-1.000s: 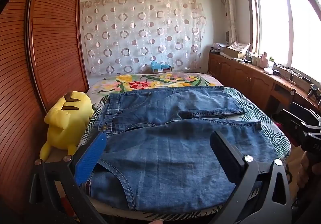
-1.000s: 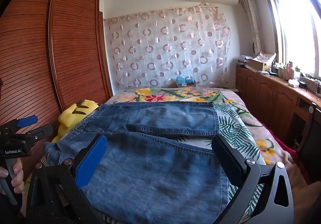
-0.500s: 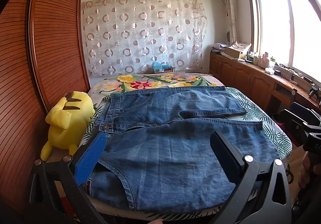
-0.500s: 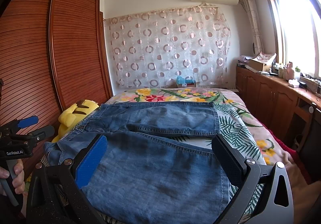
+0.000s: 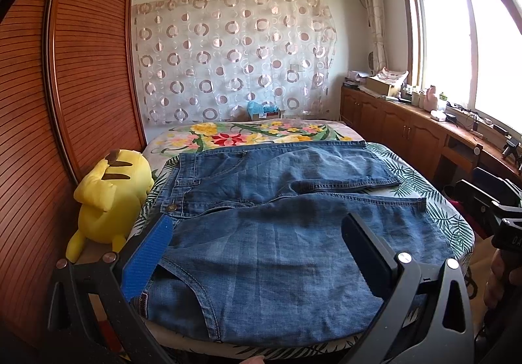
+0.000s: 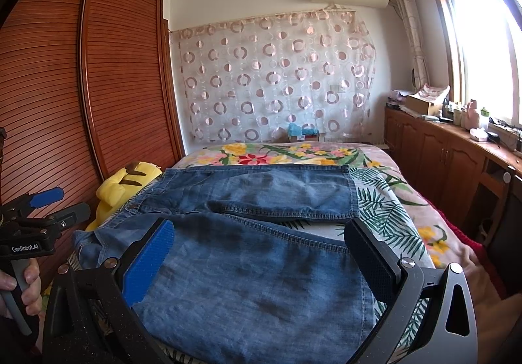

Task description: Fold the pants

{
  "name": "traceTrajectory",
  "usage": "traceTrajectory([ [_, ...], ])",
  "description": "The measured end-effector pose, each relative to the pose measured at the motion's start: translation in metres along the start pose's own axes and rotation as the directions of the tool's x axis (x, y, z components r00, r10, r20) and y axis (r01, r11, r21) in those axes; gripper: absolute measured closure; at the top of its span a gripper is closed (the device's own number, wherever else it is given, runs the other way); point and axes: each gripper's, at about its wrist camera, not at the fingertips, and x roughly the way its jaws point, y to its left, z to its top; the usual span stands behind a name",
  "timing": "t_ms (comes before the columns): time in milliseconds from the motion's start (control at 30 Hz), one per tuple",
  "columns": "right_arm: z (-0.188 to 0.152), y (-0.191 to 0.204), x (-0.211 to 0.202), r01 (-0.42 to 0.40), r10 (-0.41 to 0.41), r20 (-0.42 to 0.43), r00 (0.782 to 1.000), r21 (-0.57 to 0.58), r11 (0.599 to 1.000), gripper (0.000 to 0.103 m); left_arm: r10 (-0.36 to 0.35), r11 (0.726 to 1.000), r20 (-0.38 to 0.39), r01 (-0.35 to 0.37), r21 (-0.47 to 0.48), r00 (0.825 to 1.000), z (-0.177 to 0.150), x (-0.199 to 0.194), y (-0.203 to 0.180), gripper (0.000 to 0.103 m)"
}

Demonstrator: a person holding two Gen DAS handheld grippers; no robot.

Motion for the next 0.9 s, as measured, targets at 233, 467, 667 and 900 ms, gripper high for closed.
traceTrajectory([
  [233,-0.0002,-0.0003,0.0005,0.0,0.0,0.0,1.0,0.0,1.0,0.0,0.002,1.0,0.001,-0.002,0.0,1.0,-0.0003,-0.0002,-0.0004,0.0],
  [467,-0.0003,-0.0006,0.001,-0.002,0.002,0.0,1.0,0.001,1.0,0.0,0.001,1.0,0.003,-0.001,-0.001,1.0,-0.0008,0.0,0.0016,0.0],
  [667,-0.0008,-0.0014,0.0011,-0.003,0.003,-0.001,1.0,0.002,1.0,0.0,0.002,1.0,0.003,-0.002,-0.001,1.0,-0.0002,-0.0003,0.0013,0.0],
  [900,-0.001,-0.0012,0.0011,-0.004,0.004,-0.001,1.0,0.002,1.0,0.0,0.003,1.0,0.006,-0.003,-0.001,1.0,-0.0015,-0.0006,0.0014,0.0],
])
